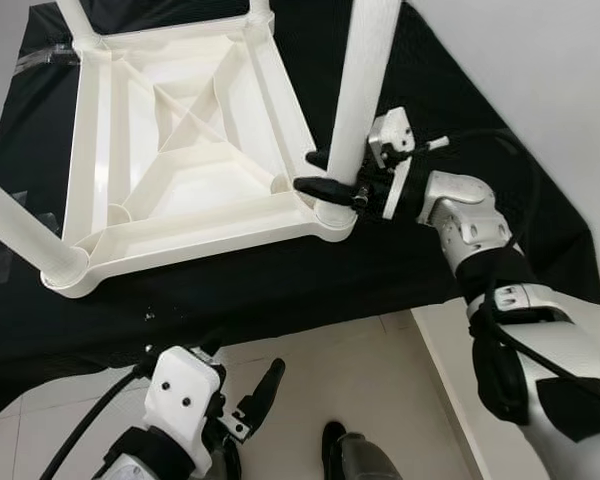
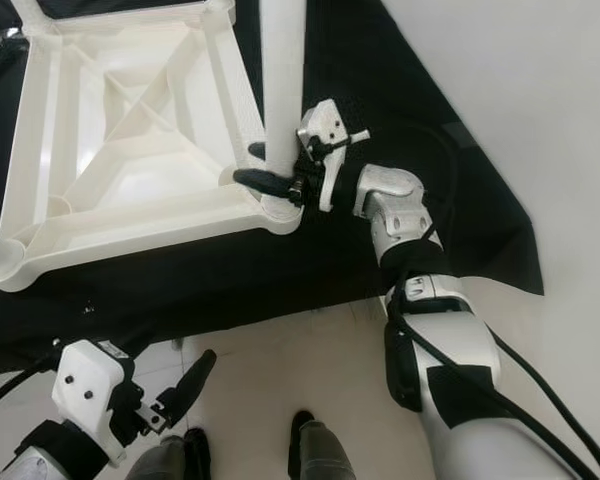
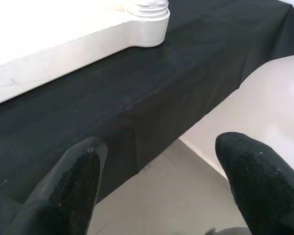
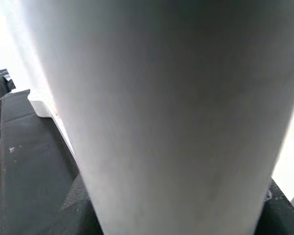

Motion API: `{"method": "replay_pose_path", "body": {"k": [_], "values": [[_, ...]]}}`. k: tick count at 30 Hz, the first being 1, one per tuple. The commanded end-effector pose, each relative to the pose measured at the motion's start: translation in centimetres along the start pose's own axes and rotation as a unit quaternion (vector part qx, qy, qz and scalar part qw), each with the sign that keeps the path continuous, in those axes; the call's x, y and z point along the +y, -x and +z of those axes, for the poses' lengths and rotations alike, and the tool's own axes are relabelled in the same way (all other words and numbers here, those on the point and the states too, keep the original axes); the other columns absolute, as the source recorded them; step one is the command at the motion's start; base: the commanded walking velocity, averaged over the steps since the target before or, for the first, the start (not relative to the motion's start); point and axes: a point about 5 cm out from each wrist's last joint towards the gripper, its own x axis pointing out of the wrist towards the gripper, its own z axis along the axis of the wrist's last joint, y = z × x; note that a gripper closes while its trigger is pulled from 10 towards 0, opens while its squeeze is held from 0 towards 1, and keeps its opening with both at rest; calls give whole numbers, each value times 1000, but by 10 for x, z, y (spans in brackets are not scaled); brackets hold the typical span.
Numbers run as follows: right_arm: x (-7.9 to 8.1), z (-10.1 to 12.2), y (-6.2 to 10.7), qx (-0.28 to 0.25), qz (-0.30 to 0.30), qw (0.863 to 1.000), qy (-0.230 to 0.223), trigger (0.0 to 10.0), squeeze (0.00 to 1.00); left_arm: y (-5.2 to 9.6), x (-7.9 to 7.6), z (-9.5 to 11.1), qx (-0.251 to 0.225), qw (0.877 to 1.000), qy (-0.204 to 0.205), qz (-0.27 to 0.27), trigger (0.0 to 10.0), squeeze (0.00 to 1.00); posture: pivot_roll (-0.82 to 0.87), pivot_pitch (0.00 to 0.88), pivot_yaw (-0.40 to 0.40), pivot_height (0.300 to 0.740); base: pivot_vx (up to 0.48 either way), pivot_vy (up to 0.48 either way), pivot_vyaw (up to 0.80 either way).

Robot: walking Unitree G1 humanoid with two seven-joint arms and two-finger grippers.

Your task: Building children table

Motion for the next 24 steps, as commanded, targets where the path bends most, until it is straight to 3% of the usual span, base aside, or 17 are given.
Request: {"method": "replay_pose_path", "body": {"k": [1,3,5,6,8,9,10,12,13,14,15,16,20,21,22,23,24], "values": [[0,-3,1,-1,-4,1000,-10,0,0,2,-2,-3,13,1000,3,-6,10000,0,108,339,-36,740,0,0,0],[7,-10,8,-10,-53,999,-3,0,0,-2,-1,-4,7,1000,5,-4,10000,0,70,316,-58,740,0,0,0],[7,-10,8,-10,-53,999,-3,0,0,-2,-1,-4,7,1000,5,-4,10000,0,70,316,-58,740,0,0,0],[27,-24,8,-17,-139,990,-20,0,0,-7,0,-6,2,1000,7,-3,10000,0,55,293,-69,740,0,0,0],[27,-24,8,-17,-139,990,-20,0,0,-7,0,-6,2,1000,7,-3,10000,0,55,293,-69,740,0,0,0],[45,-41,6,35,-273,961,-10,0,0,-9,1,-7,-1,1000,6,-2,10000,0,43,279,-71,740,0,0,0],[45,-41,6,35,-273,961,-10,0,0,-9,1,-7,-1,1000,6,-2,10000,0,43,279,-71,740,0,0,0],[117,-64,-13,86,-388,916,-52,0,0,-17,5,-8,-6,1000,3,-4,10000,0,3,258,-57,740,0,0,0],[117,-64,-13,86,-388,916,-52,0,0,-17,5,-8,-6,1000,3,-4,10000,0,3,258,-57,740,0,0,0],[136,-62,-20,91,-404,908,-61,0,0,-20,7,-8,-9,1000,1,-6,10000,0,3,258,-57,740,0,0,0],[141,-62,-32,83,-394,913,-71,0,0,-23,8,-9,-11,1000,0,-10,10000,0,-10,232,-50,740,0,0,0],[138,-64,-42,79,-383,918,-65,0,0,-27,9,-10,-12,1000,-2,-13,10000,0,-10,222,-46,740,0,0,0],[129,-69,-52,74,-367,925,-63,0,0,-32,12,-12,-14,1000,-6,-16,10000,0,-8,197,-45,740,0,0,0],[126,-71,-53,77,-364,926,-69,3451,0,-34,12,-12,-15,1000,-8,-15,10000,0,-5,190,-48,740,0,0,0],[126,-71,-53,77,-364,926,-69,3451,0,-34,12,-12,-15,1000,-8,-15,10000,0,-5,190,-48,740,0,0,0],[125,-71,-53,82,-361,926,-70,9882,0,-35,13,-12,-16,1000,-9,-12,10000,0,-4,185,-50,740,0,0,0],[121,-69,-50,72,-356,928,-79,10000,0,-35,14,-12,-16,1000,-10,-9,10000,0,-4,186,-51,740,0,0,0]]}}
